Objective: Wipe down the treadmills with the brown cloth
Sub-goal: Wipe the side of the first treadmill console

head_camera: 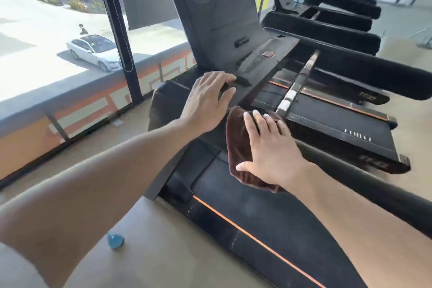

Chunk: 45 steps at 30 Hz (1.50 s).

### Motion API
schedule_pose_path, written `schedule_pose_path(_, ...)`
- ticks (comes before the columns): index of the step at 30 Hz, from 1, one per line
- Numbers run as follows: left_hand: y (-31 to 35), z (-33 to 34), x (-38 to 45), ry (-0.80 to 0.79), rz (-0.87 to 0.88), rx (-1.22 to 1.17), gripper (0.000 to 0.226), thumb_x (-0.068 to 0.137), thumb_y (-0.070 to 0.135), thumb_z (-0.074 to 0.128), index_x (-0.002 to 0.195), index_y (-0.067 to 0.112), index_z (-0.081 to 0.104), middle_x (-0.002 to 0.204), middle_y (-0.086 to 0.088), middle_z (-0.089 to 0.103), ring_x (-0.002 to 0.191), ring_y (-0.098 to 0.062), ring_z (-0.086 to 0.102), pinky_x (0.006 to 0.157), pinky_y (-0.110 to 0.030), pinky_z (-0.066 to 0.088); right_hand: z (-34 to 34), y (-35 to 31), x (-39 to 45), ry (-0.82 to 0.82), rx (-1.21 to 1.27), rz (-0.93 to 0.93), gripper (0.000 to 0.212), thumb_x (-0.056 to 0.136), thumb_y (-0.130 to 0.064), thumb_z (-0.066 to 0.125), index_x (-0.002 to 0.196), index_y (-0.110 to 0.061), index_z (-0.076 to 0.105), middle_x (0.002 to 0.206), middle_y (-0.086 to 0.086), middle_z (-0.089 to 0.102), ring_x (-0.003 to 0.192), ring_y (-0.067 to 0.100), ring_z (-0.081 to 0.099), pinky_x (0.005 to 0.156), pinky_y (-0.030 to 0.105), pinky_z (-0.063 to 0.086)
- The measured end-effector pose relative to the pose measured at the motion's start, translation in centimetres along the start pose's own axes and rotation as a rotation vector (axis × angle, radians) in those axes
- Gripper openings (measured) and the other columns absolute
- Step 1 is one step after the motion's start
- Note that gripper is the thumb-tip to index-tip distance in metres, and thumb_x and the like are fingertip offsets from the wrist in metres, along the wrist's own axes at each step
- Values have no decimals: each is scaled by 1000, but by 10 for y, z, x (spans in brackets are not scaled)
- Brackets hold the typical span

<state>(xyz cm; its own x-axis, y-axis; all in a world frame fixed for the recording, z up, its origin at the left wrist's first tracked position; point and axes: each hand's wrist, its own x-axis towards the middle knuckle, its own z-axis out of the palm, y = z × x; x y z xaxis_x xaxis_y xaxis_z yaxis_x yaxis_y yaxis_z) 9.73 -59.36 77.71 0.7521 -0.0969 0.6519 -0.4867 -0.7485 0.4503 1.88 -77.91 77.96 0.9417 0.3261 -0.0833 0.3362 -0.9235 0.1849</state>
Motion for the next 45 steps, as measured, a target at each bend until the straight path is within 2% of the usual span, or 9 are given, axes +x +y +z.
schedule_pose_path(2,-32,1,-1,18,18,53,30,105,30,51,129,16,63,133,-3,63,131,-23,51,114,-39,36,13,-6,12,140,-84,20,115,89,-73,55,162,-11,-9,170,13,9,155,33,19,123,50,24)
schedule_pose_path(7,-87,-17,25,208,-332,37,38,107,40,41,136,19,56,140,1,58,133,-20,46,111,-36,33,15,-13,43,318,-59,-6,92,92,-67,52,157,-5,29,154,16,45,135,32,51,103,49,48)
schedule_pose_path(11,-127,-20,26,145,-573,-56,52,106,55,32,143,24,49,149,-1,51,138,-21,45,113,-41,35,25,-35,57,448,-63,2,75,102,-51,50,154,0,35,153,21,46,139,38,48,107,51,45)
schedule_pose_path(16,-165,-25,39,20,-643,-206,76,89,78,21,129,25,58,121,0,67,114,-23,61,103,-42,45,25,-53,85,580,38,-66,62,99,-32,62,150,0,47,152,16,52,144,33,46,119,48,37)
schedule_pose_path(19,-176,-30,74,-47,-600,-383,67,94,71,27,115,20,64,103,0,70,98,-21,66,100,-45,51,18,-73,111,552,35,-69,63,101,-34,56,151,1,44,154,18,49,147,32,42,123,48,31)
schedule_pose_path(28,-236,-12,143,-374,-759,-844,78,101,72,18,124,14,66,125,-7,70,113,-23,67,94,-36,52,-34,-171,225,321,108,47,77,105,-57,26,158,-1,28,166,20,26,157,36,14,126,54,16)
schedule_pose_path(35,-252,-16,168,-425,-652,-736,60,106,61,29,107,17,71,109,-2,75,99,-19,70,88,-34,53,-65,-149,285,-29,333,10,69,105,-60,25,163,-22,27,173,-5,5,157,14,-18,126,40,-16)
schedule_pose_path(39,-233,-11,173,-316,-479,-669,51,105,52,43,83,18,73,77,1,74,74,-13,69,80,-34,53,-61,-121,273,-40,438,109,62,109,-53,22,165,-27,13,172,-9,-4,156,11,-18,127,38,-10)
schedule_pose_path(45,-189,-9,158,-457,-283,-575,53,105,45,51,71,11,72,52,3,59,49,-12,52,52,-22,42,-56,-83,218,-90,503,232,58,113,-37,26,165,-22,7,173,-3,-4,158,14,-7,126,34,-3)
